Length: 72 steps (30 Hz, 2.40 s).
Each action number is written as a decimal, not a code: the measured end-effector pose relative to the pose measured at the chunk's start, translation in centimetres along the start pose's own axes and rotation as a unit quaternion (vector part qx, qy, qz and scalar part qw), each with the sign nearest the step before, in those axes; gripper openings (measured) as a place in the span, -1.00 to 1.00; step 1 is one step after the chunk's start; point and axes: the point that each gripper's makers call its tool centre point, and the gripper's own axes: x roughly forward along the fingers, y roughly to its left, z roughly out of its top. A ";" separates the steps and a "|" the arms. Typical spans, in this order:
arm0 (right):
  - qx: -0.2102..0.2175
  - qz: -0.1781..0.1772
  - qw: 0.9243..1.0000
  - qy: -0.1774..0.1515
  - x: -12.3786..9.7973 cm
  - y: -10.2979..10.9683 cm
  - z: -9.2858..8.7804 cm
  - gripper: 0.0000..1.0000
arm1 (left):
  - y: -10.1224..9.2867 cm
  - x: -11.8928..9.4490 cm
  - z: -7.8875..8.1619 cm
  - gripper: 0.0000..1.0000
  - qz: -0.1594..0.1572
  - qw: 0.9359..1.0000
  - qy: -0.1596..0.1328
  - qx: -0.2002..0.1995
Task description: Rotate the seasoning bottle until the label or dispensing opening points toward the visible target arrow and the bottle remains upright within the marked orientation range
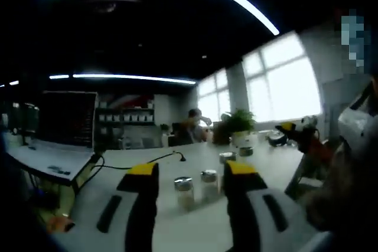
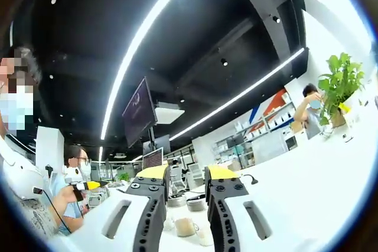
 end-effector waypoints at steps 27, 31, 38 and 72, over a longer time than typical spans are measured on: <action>-0.013 0.024 1.000 0.000 3.1 1.9 0.1 -0.51 | -2.6 0.6 2.4 -0.14 0.020 0.999 -0.046 0.018; -0.006 0.023 1.000 -0.006 2.7 1.6 0.6 -0.49 | -3.1 0.4 1.7 -0.15 0.020 0.999 -0.033 0.031; -0.005 0.013 1.000 -0.012 1.9 1.0 0.5 -0.50 | -2.2 -0.7 2.6 -0.17 0.037 0.998 -0.048 0.022; -0.079 -0.008 0.997 0.023 0.7 0.2 1.2 0.15 | -2.4 0.0 1.2 -0.11 0.035 0.998 -0.031 0.028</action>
